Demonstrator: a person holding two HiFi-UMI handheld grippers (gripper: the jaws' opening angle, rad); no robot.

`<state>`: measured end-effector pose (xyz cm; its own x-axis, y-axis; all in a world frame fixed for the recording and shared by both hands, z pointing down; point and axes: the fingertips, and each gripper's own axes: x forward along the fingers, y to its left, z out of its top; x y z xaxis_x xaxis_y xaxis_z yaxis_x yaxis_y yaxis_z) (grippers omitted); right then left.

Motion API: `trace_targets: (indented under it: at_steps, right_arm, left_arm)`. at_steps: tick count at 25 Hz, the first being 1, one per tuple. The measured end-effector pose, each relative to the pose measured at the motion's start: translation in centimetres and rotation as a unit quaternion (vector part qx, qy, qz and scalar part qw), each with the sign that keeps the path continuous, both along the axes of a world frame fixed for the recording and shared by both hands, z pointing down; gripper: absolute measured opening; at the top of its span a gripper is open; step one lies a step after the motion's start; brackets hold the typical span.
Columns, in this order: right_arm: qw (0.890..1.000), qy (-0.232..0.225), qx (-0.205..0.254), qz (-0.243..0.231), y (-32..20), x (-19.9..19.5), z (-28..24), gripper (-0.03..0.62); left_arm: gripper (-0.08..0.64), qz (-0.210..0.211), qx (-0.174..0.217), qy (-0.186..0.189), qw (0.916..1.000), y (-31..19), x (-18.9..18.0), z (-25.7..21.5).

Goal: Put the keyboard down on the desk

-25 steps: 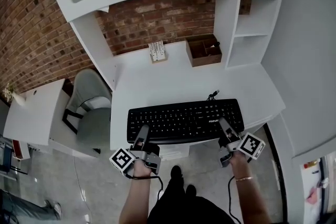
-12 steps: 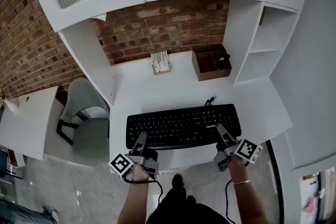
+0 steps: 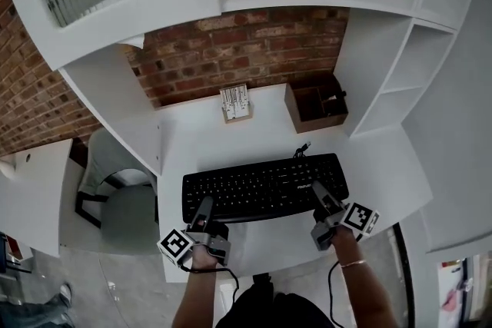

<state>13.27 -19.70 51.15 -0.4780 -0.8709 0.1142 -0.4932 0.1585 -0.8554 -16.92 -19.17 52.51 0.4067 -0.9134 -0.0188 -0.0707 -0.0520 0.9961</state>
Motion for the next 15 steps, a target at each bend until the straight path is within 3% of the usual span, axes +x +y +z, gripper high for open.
trace_targets:
  at_steps: [15]
  right_arm:
    - [0.999,0.013,-0.035,-0.012,-5.8,-0.6,3.4,0.133]
  left_arm:
    - [0.092,-0.012,-0.030,-0.011,0.9994,-4.8,-0.9,3.3]
